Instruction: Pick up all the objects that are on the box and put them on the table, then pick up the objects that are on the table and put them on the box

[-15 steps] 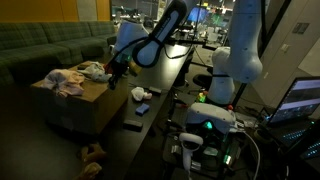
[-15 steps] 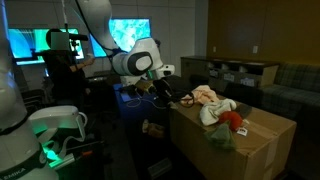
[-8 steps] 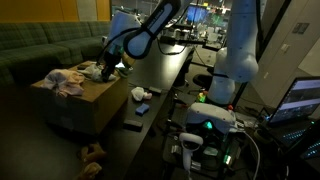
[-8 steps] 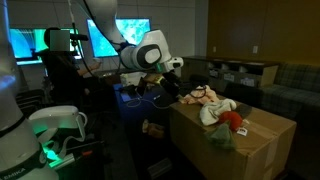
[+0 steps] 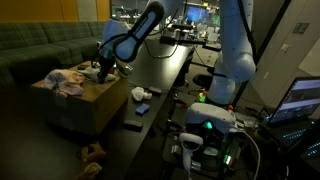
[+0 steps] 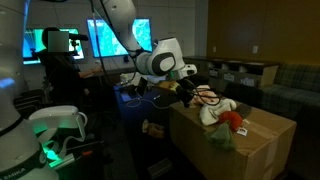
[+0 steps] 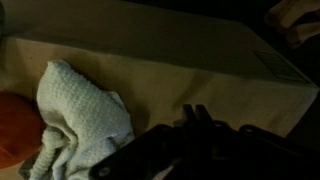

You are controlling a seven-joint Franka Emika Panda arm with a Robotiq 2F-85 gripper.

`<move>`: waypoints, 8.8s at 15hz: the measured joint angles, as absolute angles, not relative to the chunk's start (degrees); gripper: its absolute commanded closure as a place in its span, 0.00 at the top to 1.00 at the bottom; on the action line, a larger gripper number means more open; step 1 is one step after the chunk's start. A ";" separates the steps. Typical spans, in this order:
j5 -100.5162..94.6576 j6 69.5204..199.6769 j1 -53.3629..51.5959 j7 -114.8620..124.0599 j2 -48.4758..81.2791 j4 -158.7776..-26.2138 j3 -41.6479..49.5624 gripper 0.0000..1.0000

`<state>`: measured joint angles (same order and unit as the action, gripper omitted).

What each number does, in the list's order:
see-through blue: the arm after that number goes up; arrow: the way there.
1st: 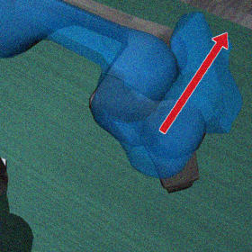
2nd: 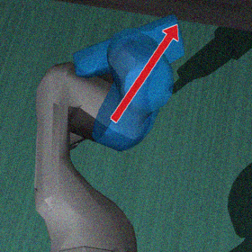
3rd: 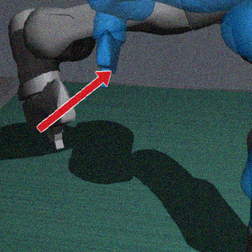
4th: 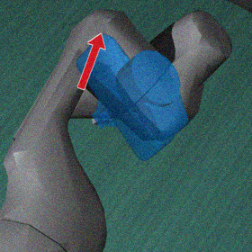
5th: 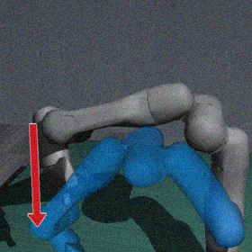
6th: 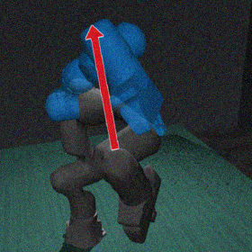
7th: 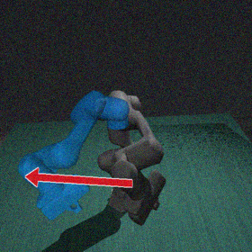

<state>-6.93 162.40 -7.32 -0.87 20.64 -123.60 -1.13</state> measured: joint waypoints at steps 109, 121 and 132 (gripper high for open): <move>19.05 132.06 -5.86 -35.79 -10.84 -138.71 -3.86 0.04; 22.77 155.64 -10.17 -34.29 2.39 -146.09 -8.57 0.04; 24.14 162.59 -8.77 -29.63 6.85 -145.06 -12.79 0.99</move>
<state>24.14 162.59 -8.77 -29.63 6.85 -145.06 -12.79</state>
